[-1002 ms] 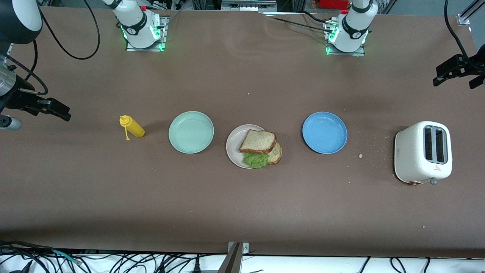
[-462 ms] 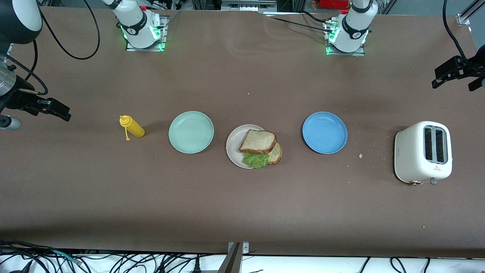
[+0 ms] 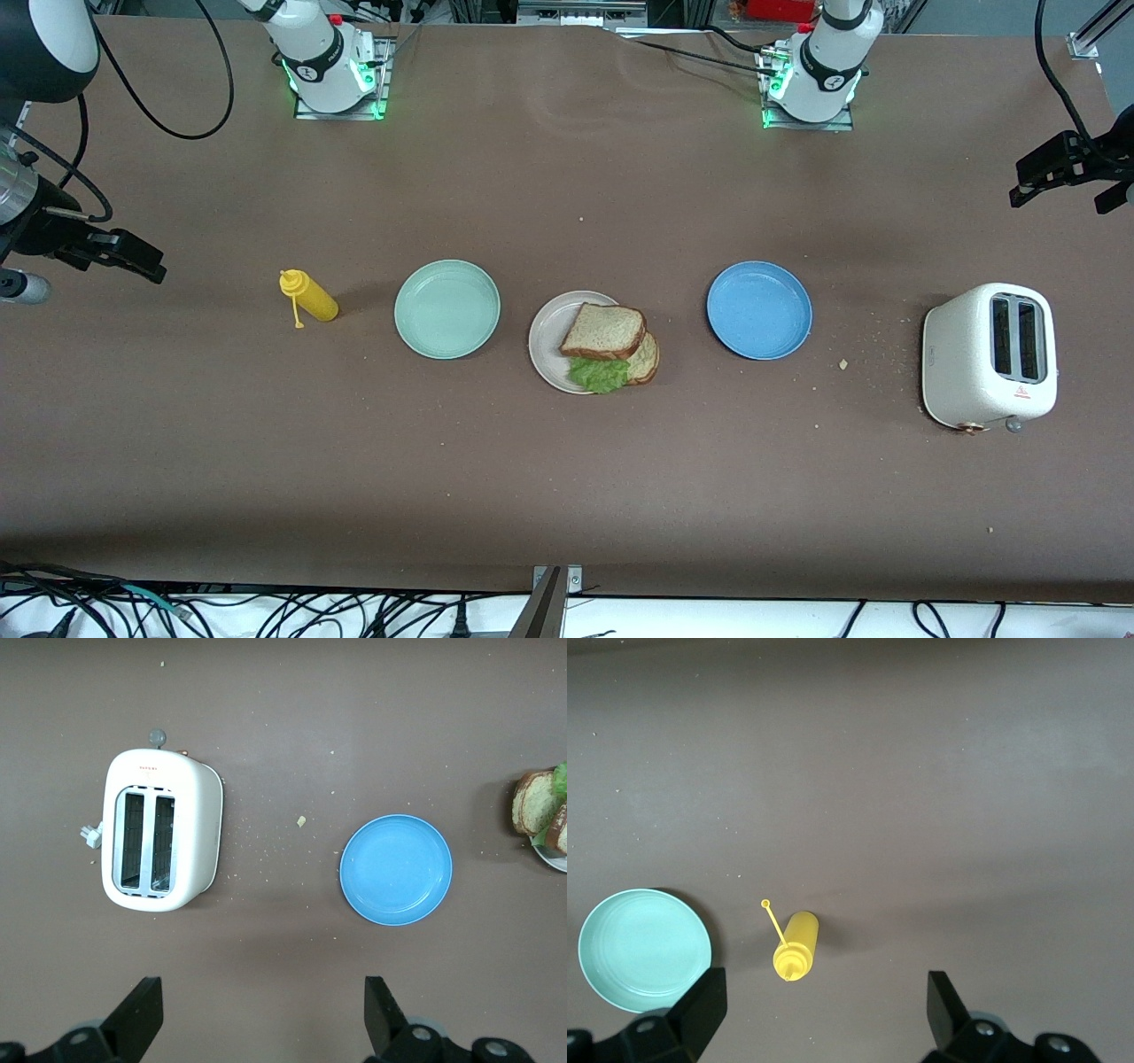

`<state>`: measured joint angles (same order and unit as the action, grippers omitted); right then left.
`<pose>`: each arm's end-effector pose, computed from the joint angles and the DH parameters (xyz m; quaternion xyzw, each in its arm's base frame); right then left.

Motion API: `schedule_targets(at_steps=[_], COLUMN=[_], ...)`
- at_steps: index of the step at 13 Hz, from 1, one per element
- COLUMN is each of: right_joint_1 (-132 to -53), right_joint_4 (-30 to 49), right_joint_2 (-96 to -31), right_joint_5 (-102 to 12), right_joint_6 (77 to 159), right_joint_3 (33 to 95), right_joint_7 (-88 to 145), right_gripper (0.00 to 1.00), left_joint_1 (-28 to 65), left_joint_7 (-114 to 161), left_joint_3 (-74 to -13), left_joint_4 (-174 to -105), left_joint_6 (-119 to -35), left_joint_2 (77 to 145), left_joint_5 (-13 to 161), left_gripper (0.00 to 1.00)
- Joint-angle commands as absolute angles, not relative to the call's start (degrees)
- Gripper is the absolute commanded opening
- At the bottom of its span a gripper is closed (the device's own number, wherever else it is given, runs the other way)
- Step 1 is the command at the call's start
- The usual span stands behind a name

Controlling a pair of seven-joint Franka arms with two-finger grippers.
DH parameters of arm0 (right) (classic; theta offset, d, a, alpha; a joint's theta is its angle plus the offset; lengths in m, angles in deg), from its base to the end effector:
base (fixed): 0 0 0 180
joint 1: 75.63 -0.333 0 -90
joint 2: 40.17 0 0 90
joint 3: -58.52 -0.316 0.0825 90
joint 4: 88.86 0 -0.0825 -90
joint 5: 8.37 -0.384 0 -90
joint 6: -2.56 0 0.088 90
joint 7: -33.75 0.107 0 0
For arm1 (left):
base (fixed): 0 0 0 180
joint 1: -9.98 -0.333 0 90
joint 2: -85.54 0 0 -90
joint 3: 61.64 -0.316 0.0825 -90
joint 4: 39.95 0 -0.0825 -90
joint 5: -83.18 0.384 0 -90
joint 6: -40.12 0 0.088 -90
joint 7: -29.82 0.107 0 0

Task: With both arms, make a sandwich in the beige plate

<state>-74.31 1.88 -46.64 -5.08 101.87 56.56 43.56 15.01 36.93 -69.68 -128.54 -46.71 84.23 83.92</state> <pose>0.6008 0.0004 0.5678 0.9966 -0.0759 0.0207 0.0247 0.5413 0.0309 0.6436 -0.9994 0.0355 0.0045 0.0045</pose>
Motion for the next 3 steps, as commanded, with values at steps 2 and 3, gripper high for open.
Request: schedule_targets(at_steps=[2,3], right_joint_1=[-74.1,-74.1], right_joint_4=[2.0,2.0], right_joint_2=[-46.1,-46.1], right_joint_5=[-7.2,-7.2], right_joint_6=[102.1,102.1], right_joint_3=[56.6,56.6], right_joint_7=[42.5,42.5], right_gripper=[1.0,1.0], left_joint_1=[15.0,15.0], left_joint_7=[36.7,36.7], left_joint_3=[-69.5,-69.5], left_joint_4=[-128.9,-128.9], left_joint_6=[-47.6,-47.6], left_joint_2=[84.0,84.0], left_joint_5=[83.5,83.5], left_gripper=[1.0,1.0])
